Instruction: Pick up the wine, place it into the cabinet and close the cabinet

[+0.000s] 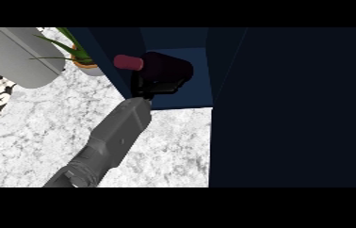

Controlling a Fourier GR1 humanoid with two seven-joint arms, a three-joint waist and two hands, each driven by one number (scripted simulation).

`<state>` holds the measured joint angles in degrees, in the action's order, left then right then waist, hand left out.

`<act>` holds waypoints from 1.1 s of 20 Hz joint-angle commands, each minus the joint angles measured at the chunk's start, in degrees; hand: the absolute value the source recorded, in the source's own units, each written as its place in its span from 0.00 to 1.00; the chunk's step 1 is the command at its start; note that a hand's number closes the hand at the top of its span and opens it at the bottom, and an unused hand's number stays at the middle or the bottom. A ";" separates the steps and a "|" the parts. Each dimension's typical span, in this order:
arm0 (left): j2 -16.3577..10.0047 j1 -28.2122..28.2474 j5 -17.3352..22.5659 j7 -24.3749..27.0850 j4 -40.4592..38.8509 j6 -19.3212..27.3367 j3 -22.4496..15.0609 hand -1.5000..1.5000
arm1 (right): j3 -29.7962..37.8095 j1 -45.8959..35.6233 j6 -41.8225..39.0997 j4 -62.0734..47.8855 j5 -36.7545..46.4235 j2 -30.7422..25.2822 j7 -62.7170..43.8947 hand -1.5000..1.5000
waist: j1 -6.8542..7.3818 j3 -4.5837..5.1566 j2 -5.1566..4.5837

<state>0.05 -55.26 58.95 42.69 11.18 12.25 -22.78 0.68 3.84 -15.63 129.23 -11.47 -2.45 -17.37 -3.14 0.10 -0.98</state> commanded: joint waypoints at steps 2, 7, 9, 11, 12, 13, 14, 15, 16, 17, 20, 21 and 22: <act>-1.48 -2.27 -0.29 3.55 -3.06 -1.20 2.40 1.00 | 1.98 1.53 -1.29 -1.26 -0.91 -0.91 1.75 0.00 | 0.42 -0.06 0.06; -0.04 -0.05 -1.29 9.29 -1.71 -0.75 2.33 0.00 | -0.26 -0.15 1.22 0.64 2.16 0.33 -0.36 0.00 | 1.18 -0.04 0.38; -0.45 2.63 -2.81 11.49 -2.08 -4.14 1.14 0.00 | 1.78 1.42 -1.78 -1.14 0.17 -0.99 3.19 0.00 | 1.20 -0.06 0.32; -0.24 1.22 -2.64 12.76 -0.44 -3.39 1.71 0.00 | 1.30 -0.76 0.44 2.32 -0.73 -1.16 -2.12 0.00 | 1.51 -0.03 0.49; -1.82 4.13 -2.71 11.49 1.99 -4.56 1.21 0.00 | -0.77 1.97 1.08 2.65 3.15 0.59 0.09 0.00 | 2.73 -0.07 1.02; -0.04 4.14 -2.89 12.14 4.04 -1.68 0.09 0.00 | 4.00 -0.22 -0.45 -0.31 -2.11 -1.64 0.42 0.00 | 2.08 -0.10 0.83; -0.98 2.64 -3.31 10.44 3.65 -1.39 0.93 0.00 | 4.16 0.75 -1.45 -1.07 -1.44 -2.06 1.80 0.00 | 2.77 -0.12 0.98; -2.21 3.60 -3.34 9.92 2.95 -3.15 1.10 0.00 | 0.42 0.95 0.08 0.66 1.84 -0.53 -0.02 0.00 | 2.64 -0.08 0.88; -0.04 2.81 -3.49 9.77 5.68 1.77 0.17 0.00 | 2.14 0.88 -0.62 -1.66 0.43 -0.40 2.58 0.00 | 2.82 -0.12 1.06; -0.85 3.83 -3.84 9.49 6.46 1.86 0.12 0.00 | 2.63 1.93 -0.61 2.09 -0.17 -1.70 -0.17 0.00 | 3.28 -0.12 1.32; -4.10 7.93 -4.75 6.50 10.79 -1.39 -1.70 0.00 | 4.40 2.65 -2.10 -0.28 -1.53 -1.84 2.99 0.00 | 4.00 -0.16 1.47; -3.34 10.95 -6.05 8.63 13.14 -1.52 -3.57 0.00 | 5.59 -0.38 -0.25 -0.67 -2.39 -2.69 -0.72 0.00 | 4.90 -0.14 1.66; -2.95 9.45 -6.42 7.32 14.91 1.37 -3.41 0.00 | 2.38 1.02 0.39 2.40 -0.75 -1.25 -1.79 0.00 | 4.23 -0.12 1.56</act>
<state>0.02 -50.34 53.87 48.18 21.45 11.17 -26.14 4.07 4.63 -16.07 129.87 -12.57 -4.13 -17.44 -0.58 0.53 -0.52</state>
